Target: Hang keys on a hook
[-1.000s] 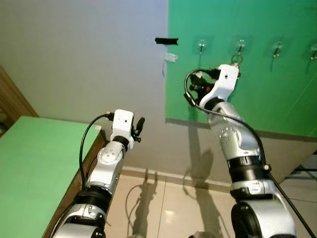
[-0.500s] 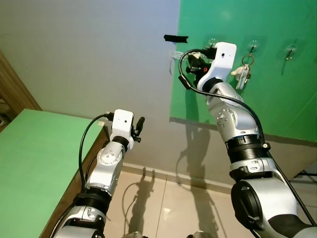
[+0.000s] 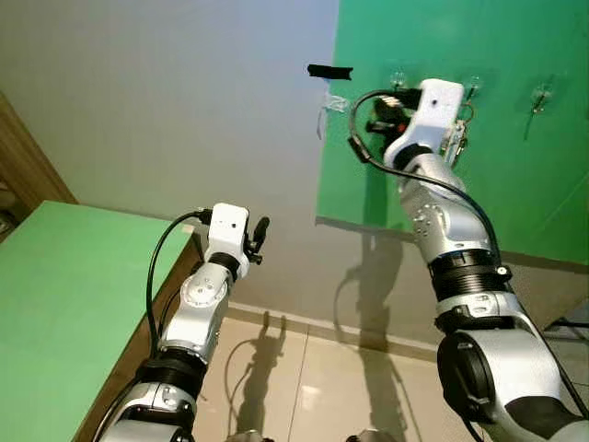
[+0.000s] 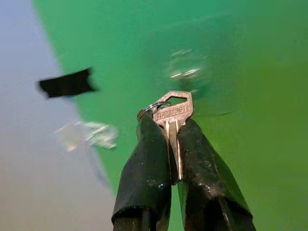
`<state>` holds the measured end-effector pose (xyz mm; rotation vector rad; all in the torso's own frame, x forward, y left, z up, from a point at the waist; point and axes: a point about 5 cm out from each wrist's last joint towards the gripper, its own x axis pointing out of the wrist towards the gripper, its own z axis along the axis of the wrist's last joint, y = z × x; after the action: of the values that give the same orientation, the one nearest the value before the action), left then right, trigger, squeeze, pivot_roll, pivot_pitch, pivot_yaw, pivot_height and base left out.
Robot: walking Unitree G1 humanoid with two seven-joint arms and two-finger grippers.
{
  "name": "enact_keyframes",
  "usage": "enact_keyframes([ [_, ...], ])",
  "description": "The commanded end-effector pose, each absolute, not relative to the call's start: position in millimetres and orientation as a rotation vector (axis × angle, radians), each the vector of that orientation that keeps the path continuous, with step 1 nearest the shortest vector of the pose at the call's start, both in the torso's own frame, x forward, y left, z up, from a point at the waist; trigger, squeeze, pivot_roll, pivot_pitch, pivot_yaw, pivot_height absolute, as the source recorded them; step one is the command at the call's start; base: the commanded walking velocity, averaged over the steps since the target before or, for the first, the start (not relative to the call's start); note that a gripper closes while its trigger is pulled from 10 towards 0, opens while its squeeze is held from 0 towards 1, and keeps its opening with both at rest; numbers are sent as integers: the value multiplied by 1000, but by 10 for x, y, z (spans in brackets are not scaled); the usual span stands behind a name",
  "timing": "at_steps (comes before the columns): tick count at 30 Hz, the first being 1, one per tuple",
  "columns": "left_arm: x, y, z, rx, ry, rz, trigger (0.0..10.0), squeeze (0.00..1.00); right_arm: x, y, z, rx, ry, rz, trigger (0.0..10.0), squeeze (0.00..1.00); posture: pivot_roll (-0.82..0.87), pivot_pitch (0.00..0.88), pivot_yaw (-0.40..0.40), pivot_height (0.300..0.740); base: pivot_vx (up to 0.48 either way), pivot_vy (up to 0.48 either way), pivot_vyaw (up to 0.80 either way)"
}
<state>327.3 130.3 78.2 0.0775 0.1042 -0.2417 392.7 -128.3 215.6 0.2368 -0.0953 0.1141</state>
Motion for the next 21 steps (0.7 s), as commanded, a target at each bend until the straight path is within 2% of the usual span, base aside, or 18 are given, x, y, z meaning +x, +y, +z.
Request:
enact_keyframes([
  [1,3271,1289,791,92,103,-249,10000,0,3939,-1339,2173,269,-102,88,0,0,-96,0,36,740,0,0,0],
  [6,3278,1277,799,102,102,-263,10000,0,3947,-1460,2062,459,-38,39,0,0,-98,0,44,740,0,0,0],
  [13,3291,1289,811,109,101,-265,10000,0,3952,-1410,2017,572,13,71,0,0,-95,0,43,740,0,0,0],
  [14,3296,1291,817,110,100,-264,10000,0,3953,-1366,1985,647,51,93,0,0,-93,0,42,740,0,0,0],
  [17,3298,1290,820,110,99,-263,10000,0,3951,-1342,1971,679,68,109,0,0,-92,0,41,740,0,0,0],
  [21,3290,1287,813,107,100,-260,10000,0,3941,-1314,1974,638,64,131,0,0,-92,0,38,740,0,0,0],
])
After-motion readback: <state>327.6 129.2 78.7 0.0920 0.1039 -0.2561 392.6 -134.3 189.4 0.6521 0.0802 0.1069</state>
